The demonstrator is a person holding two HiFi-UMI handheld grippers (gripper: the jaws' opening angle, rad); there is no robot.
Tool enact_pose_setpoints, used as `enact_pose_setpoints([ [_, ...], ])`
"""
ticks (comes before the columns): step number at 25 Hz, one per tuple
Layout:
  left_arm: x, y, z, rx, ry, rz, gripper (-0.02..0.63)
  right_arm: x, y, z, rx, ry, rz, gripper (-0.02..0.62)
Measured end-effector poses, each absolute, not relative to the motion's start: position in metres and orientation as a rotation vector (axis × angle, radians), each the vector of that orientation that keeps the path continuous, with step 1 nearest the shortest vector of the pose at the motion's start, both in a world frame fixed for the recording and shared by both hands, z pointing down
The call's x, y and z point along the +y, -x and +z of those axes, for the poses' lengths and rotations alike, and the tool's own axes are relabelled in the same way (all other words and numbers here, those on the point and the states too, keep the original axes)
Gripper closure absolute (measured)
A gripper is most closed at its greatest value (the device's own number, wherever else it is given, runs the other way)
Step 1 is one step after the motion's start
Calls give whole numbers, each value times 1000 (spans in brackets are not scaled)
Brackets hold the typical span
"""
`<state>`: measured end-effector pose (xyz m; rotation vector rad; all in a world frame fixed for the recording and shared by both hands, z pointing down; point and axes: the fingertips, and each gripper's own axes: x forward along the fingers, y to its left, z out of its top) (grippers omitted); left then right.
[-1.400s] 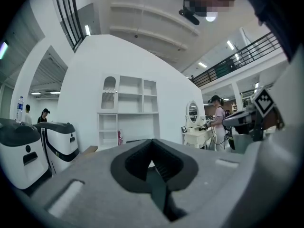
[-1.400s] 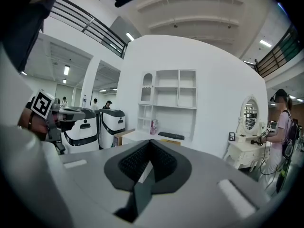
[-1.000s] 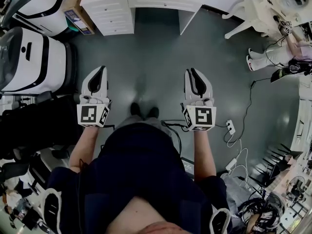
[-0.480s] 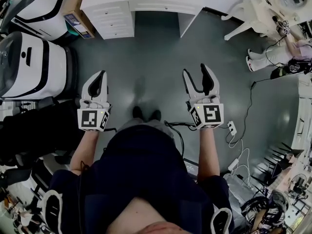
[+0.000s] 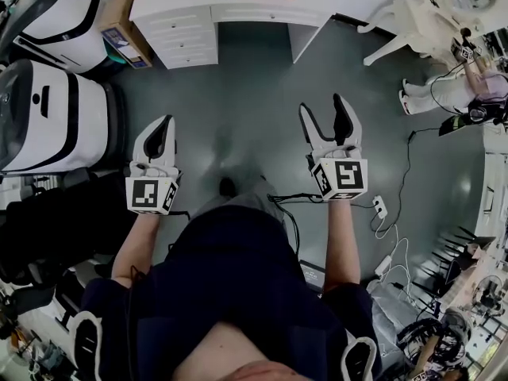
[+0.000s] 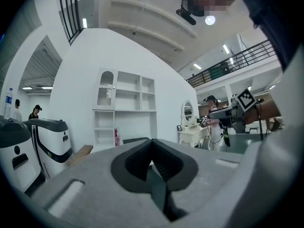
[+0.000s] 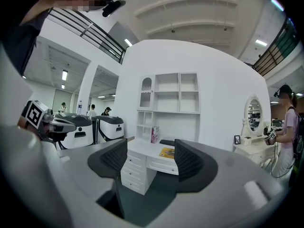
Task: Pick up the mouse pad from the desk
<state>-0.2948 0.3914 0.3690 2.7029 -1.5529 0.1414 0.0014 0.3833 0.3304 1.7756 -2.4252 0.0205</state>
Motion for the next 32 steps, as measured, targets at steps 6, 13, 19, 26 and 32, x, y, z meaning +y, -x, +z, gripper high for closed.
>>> enact_pose_setpoints([
  [6,365,289,376,-1547,-2687,139,606,343,-7,331,-2426,-1760,32,281],
  [13,306,269,382,-1599,-2654,135,606,269,-33,342,-2458,-1722,38,279],
  [19,227,235,373,-1685,-2605,121,606,177,-65,360,-2504,-1658,116,279],
  [26,143,199,364,-1741,-2568,120,606,67,-94,377,-2531,-1576,233,279],
  [32,85,188,359,-1733,-2582,157,606,-3,-107,406,-2492,-1558,416,279],
])
